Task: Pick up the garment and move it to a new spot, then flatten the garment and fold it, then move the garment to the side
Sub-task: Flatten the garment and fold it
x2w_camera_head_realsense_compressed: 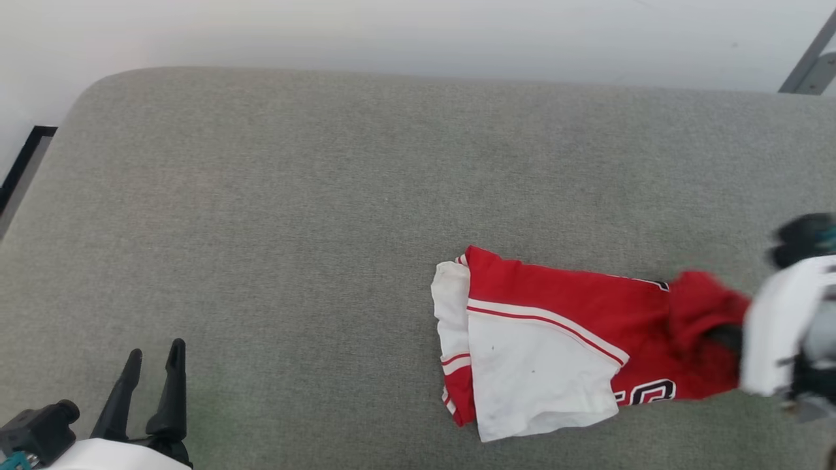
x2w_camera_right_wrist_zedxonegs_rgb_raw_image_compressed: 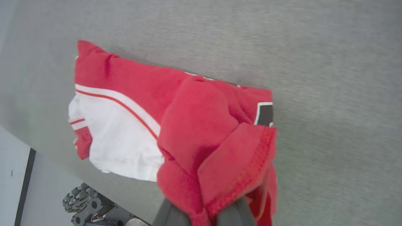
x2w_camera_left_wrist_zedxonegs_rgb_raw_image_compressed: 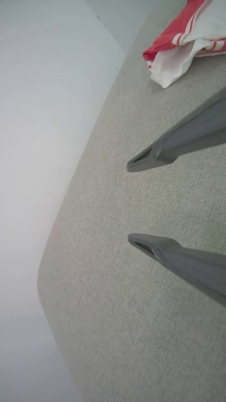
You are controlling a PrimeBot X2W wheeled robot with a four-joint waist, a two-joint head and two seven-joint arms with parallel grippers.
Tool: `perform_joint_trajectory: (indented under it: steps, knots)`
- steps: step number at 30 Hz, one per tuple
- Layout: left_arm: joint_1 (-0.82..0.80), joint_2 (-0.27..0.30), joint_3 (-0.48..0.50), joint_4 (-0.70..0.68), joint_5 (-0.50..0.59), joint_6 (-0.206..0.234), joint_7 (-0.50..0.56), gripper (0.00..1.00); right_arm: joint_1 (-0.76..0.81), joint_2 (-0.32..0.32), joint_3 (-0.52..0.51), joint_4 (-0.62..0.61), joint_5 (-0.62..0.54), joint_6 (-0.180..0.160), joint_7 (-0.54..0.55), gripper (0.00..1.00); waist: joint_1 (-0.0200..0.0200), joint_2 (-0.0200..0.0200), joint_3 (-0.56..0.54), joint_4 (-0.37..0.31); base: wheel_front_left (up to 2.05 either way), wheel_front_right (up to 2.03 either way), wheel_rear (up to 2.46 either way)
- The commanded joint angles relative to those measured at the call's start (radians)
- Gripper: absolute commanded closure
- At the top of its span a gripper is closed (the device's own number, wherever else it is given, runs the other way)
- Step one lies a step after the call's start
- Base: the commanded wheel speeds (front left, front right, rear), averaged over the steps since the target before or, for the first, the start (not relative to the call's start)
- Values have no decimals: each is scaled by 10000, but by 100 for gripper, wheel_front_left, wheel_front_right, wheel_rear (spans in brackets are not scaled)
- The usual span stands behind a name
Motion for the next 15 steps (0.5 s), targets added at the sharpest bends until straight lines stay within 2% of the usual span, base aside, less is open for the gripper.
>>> perform_joint_trajectory:
  steps: [1, 7, 15]
  knots:
    - [26, -7, -10, 14, -10, -62, -54, 0, 44, 73, 120, -125, 0, -4, 56, 100, 0, 0, -27, 57, 0, 0, 0]
    - [-279, -68, -321, 141, -45, -129, 103, 0, -168, 807, 1567, -295, -188, -4, -170, 100, 0, 0, -105, 490, 0, 0, 0]
    - [-583, -151, -692, 381, -121, -219, 180, 0, -913, 1363, 2917, 1104, -536, -4, -1057, 100, 0, 0, -163, 1025, 0, 0, 0]
